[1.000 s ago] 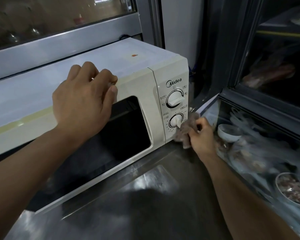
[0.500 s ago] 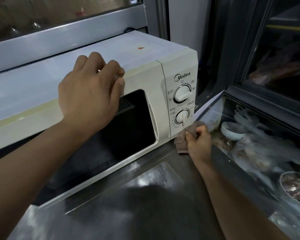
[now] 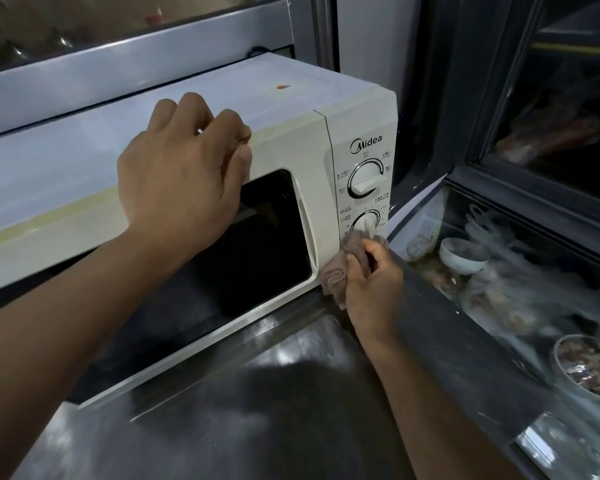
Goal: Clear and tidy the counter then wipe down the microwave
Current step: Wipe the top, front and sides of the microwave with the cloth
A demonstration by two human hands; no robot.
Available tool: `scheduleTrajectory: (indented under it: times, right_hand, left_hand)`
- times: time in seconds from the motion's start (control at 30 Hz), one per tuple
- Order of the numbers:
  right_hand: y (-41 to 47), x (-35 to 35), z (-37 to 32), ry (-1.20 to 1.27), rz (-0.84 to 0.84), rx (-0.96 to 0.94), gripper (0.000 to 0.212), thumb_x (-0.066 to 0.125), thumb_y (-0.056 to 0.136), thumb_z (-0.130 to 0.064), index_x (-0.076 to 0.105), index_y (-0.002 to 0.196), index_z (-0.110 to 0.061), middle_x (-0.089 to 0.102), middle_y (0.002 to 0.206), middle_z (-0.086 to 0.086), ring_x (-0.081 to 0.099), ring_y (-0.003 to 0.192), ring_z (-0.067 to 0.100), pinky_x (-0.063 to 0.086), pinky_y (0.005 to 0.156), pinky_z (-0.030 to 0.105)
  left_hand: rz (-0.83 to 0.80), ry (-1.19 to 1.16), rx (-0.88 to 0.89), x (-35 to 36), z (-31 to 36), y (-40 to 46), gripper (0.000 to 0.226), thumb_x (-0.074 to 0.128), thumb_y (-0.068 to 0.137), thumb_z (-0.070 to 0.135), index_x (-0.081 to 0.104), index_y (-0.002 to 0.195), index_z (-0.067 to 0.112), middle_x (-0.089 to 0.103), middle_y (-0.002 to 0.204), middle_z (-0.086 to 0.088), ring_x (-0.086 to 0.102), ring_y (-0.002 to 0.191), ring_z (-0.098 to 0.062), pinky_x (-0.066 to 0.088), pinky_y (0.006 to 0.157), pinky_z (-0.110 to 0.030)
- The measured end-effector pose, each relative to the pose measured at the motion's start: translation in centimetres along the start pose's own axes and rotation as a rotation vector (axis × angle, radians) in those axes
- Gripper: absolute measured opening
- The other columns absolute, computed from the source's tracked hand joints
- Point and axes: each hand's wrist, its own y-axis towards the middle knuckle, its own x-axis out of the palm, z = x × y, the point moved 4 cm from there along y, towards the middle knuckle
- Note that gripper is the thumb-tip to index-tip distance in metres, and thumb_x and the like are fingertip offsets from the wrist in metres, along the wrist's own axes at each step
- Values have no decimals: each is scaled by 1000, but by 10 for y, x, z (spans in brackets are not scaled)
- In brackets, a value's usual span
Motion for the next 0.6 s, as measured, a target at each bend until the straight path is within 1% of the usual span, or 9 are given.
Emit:
scheduleTrajectory:
  times: [0.07,0.13,0.2,0.27,0.3,0.37,0.43,0.5,0.6]
  right_hand:
    - [1,-2,7,-2,25,55,13,59,87,-10,65,99,-10,66,95,7,64,89,18,56,79,27]
    - [2,-6,11,15,29,149,5,60,85,-2,63,82,-5,63,81,10,60,71,12,45,60,6]
    - [5,-8,8,20,37,199,12,61,84,0,61,73,-5,58,67,3,53,61,7,38,51,2]
    - [6,-7,-4,39,17,193,8,61,86,-4,63,78,-5,57,66,-2,55,61,7,38,50,2]
    - [7,-5,-12,61,16,178,6,60,87,-5,64,82,-4,59,68,1,58,64,11,41,53,3]
    - [7,-2,-25,130,25,153,8,59,88,-5,66,87,-3,63,73,9,64,73,25,53,66,23]
    - [9,-3,-41,191,26,116,11,57,88,-4,68,89,-7,65,74,9,65,78,30,54,73,35]
    - [13,-6,-57,211,16,74,15,55,89,-2,69,93,-8,67,80,7,65,82,24,53,76,34]
    - [11,-6,-66,225,3,23,21,53,90,-4,67,103,-14,68,99,5,64,96,17,52,89,31]
  left_hand:
    - [-5,-6,-2,0,0,0,29,41,95,32,61,108,17,53,96,-10,50,93,-32,23,56,-31]
    - [-13,-4,2,1,0,0,28,41,95,32,61,108,16,53,96,-10,50,92,-32,23,56,-31]
    - [-16,10,14,1,0,0,27,42,95,31,62,107,16,53,94,-10,50,90,-32,24,55,-31]
    - [-23,11,16,1,0,1,27,42,95,30,62,106,15,53,93,-10,50,87,-33,25,54,-30]
    - [-27,6,16,2,0,1,27,42,95,30,62,105,14,53,92,-10,50,87,-33,26,53,-30]
    - [-37,-1,11,1,0,2,27,43,95,29,62,105,14,53,92,-10,50,87,-33,25,53,-30]
    - [-47,-1,11,0,0,1,27,43,95,29,63,106,14,54,92,-10,50,86,-32,25,54,-30]
    - [-60,7,11,0,0,1,27,43,94,28,63,105,14,54,91,-10,50,85,-31,25,54,-29]
    - [-65,7,2,0,-1,2,25,44,94,28,63,103,15,54,90,-8,51,83,-30,25,55,-28]
